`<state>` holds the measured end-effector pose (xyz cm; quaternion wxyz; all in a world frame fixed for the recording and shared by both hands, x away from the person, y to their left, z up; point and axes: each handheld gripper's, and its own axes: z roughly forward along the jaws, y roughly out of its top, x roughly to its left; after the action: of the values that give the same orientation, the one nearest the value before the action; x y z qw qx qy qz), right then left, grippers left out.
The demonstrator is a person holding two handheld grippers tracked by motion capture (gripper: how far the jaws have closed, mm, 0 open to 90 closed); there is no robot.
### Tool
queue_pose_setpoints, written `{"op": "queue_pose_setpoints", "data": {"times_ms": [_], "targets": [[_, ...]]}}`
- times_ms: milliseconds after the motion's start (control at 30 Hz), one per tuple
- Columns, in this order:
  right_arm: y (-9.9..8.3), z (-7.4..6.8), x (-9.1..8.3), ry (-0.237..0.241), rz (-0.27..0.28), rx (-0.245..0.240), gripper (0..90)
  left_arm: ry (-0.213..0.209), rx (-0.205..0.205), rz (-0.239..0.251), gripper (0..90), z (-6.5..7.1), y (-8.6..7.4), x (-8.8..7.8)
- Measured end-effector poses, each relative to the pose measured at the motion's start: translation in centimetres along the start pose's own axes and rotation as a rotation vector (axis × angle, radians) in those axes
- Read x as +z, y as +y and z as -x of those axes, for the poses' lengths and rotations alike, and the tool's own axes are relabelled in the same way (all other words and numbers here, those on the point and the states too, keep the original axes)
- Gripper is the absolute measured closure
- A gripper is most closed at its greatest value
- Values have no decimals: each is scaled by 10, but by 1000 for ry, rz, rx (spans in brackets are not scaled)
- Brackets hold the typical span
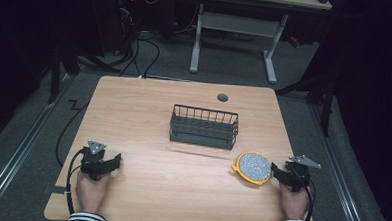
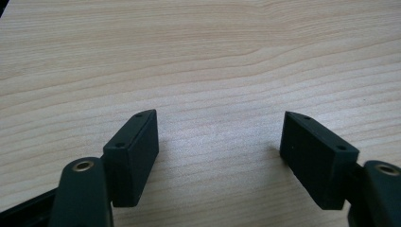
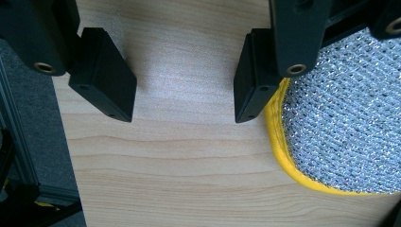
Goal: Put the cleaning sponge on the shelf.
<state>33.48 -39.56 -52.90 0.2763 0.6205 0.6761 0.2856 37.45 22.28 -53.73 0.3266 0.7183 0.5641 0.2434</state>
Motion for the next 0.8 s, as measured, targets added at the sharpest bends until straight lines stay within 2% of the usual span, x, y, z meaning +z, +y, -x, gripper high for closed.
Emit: {"op": "queue_pose_setpoints", "data": {"times_ms": [600,767,800], "targets": [[0,0,0,3,1,-3,391,-22,19,-10,250,0,1,1],[0,-1,0,3,1,-2,390,-22,12,-13,243,0,2,1],[0,-1,0,3,1,-2,389,-19,6,-37,256,0,5,0]]}}
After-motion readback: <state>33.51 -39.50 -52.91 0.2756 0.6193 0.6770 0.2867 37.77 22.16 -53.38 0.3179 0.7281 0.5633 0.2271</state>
